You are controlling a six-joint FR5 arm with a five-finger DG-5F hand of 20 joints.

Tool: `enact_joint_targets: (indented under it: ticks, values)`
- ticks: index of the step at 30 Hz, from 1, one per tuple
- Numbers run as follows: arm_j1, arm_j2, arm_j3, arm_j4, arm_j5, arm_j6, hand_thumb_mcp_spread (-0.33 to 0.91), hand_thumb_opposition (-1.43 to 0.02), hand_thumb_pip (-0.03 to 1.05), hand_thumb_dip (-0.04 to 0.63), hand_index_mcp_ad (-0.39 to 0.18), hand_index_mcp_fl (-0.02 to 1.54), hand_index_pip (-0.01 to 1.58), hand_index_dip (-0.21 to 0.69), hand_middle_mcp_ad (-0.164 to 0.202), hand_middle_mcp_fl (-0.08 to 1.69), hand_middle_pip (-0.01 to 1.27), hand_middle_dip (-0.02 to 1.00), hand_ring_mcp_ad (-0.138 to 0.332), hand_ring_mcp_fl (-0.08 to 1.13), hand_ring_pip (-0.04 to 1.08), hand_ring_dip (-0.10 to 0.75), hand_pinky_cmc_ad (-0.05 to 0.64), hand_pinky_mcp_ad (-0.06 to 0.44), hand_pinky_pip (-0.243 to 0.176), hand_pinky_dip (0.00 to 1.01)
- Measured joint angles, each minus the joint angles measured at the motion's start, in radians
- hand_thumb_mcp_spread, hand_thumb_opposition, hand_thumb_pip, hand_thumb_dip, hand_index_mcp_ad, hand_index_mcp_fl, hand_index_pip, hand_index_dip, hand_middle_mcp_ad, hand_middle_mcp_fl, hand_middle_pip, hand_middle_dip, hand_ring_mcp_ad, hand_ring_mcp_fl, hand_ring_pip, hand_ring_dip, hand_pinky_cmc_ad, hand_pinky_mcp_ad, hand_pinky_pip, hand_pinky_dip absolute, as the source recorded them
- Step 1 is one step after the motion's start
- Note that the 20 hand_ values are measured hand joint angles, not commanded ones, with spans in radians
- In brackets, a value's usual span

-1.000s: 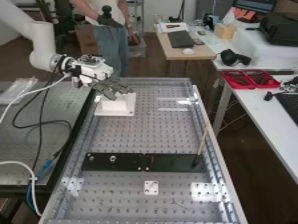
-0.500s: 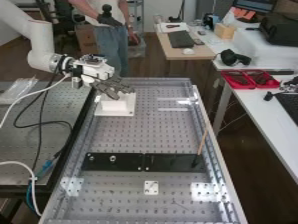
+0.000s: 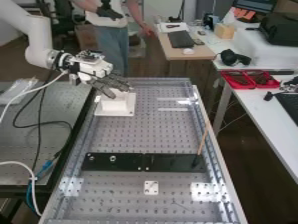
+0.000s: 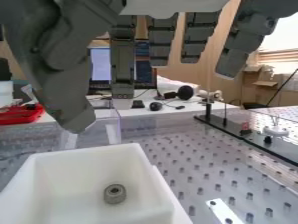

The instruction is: Grab the bearing and place it in the white container

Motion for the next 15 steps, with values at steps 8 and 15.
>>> enact_joint_targets:
  ticks: [8,15]
  values:
    - [-0.048,0.131,0.002,0.034,-0.038,-0.131,0.24,-0.73,0.72,0.236,-0.12,0.02,0.96,0.003,0.051,0.01,0.12,0.21,0.108,0.0,0.09,0.101,0.335,0.264,-0.075,0.43]
    - [-0.175,0.239,0.055,-0.024,-0.194,-0.199,0.21,-0.71,0.67,0.204,-0.119,0.02,0.64,0.0,0.054,0.04,0.12,0.2,0.113,0.0,0.09,0.101,0.335,0.276,-0.075,0.45]
